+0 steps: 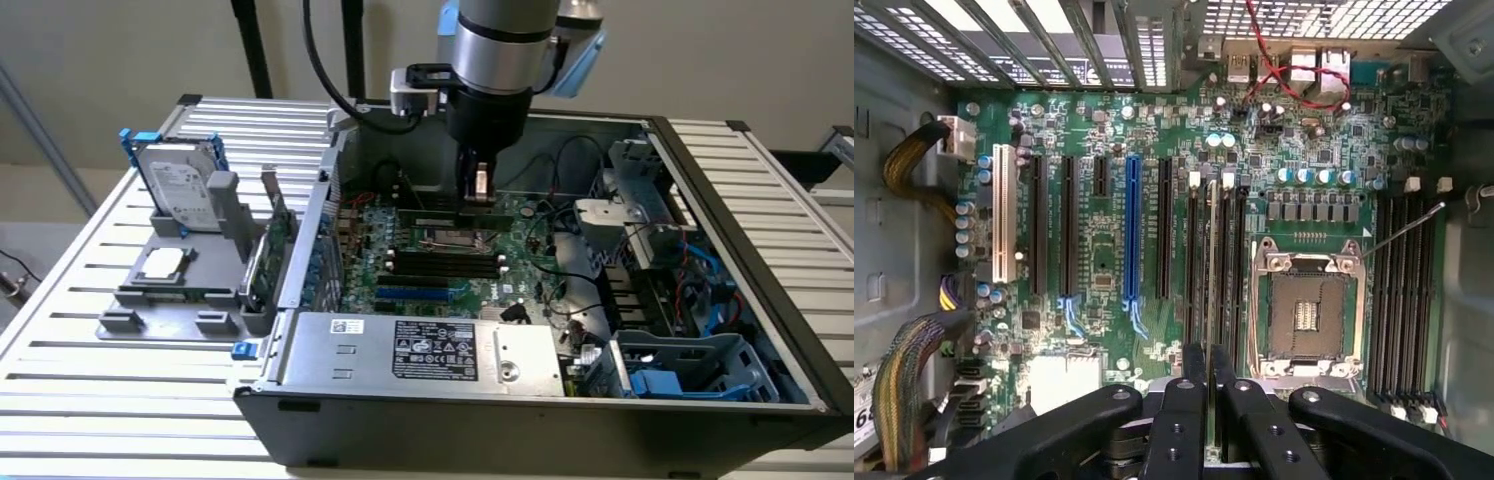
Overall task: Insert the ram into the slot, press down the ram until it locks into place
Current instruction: 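Insert the ram into the slot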
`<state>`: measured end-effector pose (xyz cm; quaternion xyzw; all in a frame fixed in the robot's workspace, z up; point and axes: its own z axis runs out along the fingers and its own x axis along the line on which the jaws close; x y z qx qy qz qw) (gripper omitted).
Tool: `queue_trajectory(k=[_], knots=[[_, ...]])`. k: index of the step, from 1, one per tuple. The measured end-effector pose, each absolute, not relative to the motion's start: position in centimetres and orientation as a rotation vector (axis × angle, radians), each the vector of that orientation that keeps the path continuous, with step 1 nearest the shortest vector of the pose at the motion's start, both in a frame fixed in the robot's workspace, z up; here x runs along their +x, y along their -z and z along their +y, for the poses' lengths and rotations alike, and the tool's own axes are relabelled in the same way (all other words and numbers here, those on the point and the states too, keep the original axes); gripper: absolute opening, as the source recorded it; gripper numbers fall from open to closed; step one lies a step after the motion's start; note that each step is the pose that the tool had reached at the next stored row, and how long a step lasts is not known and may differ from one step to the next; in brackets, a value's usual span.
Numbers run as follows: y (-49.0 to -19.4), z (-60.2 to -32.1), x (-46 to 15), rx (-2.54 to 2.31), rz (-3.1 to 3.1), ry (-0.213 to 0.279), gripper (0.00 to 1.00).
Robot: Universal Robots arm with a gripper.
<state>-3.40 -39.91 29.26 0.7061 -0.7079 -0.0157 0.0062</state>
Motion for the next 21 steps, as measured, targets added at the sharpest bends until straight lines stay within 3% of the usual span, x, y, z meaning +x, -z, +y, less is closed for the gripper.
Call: queue_trajectory(k=[21], knots=[[-25.4,-39.9,-3.4,2.208,-2.215,0.047,0.13]])
